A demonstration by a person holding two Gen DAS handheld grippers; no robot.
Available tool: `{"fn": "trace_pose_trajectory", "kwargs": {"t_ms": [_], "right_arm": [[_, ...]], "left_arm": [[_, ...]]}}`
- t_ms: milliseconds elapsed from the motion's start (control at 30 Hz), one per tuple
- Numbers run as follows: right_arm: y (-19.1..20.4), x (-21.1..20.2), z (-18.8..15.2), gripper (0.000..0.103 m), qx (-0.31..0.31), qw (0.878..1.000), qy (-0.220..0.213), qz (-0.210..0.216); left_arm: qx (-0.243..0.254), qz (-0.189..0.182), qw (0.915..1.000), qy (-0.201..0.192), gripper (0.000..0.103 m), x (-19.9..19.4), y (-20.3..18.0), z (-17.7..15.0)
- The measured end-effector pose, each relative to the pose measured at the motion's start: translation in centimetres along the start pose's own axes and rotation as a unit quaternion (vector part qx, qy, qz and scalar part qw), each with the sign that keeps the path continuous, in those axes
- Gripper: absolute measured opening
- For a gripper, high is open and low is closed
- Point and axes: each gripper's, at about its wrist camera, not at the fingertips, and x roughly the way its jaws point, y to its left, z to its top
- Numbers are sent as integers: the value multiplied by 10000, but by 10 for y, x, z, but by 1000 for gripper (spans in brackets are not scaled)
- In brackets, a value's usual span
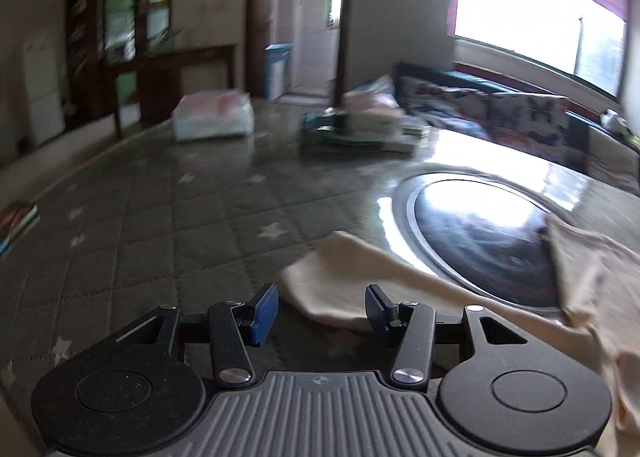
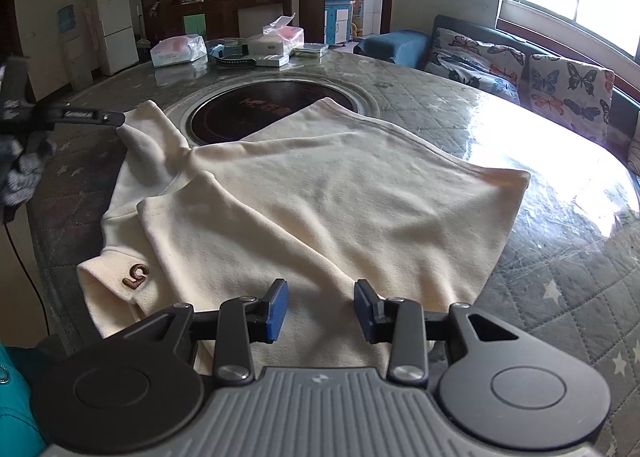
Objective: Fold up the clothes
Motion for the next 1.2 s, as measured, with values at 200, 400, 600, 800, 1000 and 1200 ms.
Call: {"fn": "trace_pose_trajectory", "kwargs": {"t_ms": [200,400,600,800,1000,1200], "right_arm": [[2,-5,1,37,-8,10000,-41,-17],[4,-9,-1,37,45,9999,-121,-17],[5,-18,-2,37,150,9995,-294,-18],[2,-26,-4,37,341,9984,-454,-65],[-8,-35,-12,37,657,9963,-536,-141],[-15,-40,-22,37,915,9942,-514,-243]], "left_arm": [[-228,58,9995,194,43,17,3,4],[-389,-141,9991,71,8,9,0,8],[21,-987,9919,-805,6,-43,-34,26],[623,-2321,9616,-1327,6,-99,-100,32],[1436,-3530,9171,-1169,6,-127,-169,-2],[2456,-3948,8836,-561,20,-125,-213,-52]]}}
